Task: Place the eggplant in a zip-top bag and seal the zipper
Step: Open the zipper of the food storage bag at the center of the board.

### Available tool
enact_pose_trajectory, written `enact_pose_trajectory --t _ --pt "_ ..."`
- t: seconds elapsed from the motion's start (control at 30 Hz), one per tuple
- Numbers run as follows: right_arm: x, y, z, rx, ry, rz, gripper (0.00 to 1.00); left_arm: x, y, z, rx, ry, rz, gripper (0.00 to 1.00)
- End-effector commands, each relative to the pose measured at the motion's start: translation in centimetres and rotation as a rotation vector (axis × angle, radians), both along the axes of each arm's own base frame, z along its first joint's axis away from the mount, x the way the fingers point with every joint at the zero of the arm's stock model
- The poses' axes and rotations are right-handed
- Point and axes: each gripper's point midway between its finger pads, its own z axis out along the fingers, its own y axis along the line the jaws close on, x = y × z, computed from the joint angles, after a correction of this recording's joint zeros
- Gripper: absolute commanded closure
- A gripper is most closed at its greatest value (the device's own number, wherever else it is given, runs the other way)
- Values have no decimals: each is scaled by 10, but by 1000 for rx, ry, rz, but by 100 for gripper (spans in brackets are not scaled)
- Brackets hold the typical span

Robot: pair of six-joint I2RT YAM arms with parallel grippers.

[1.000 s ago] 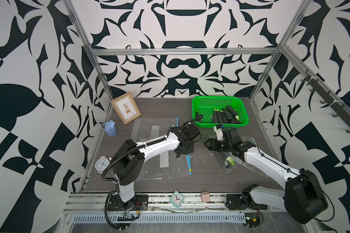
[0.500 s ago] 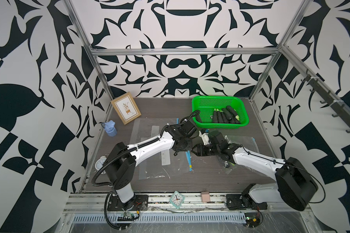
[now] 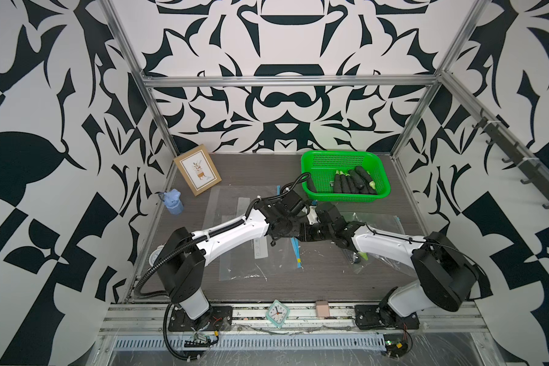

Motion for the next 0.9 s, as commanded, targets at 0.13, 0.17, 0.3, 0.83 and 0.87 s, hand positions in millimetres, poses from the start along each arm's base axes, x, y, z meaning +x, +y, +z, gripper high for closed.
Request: enact_pose_trajectory --t 0.13,0.17,0.3,0.83,0.87 --pt "11 5 43 32 -113 -28 100 3 10 17 -42 -57 34 100" --pt "10 4 47 27 -121 -27 100 4 11 19 -45 -62 38 100" --pt "7 3 62 22 -151 -22 100 6 14 23 -62 -72 46 92" --pt "-1 15 85 -82 -237 22 100 23 26 43 -95 -126 74 62" --pt "-1 15 86 -85 -239 21 100 24 27 44 -96 -125 77 62"
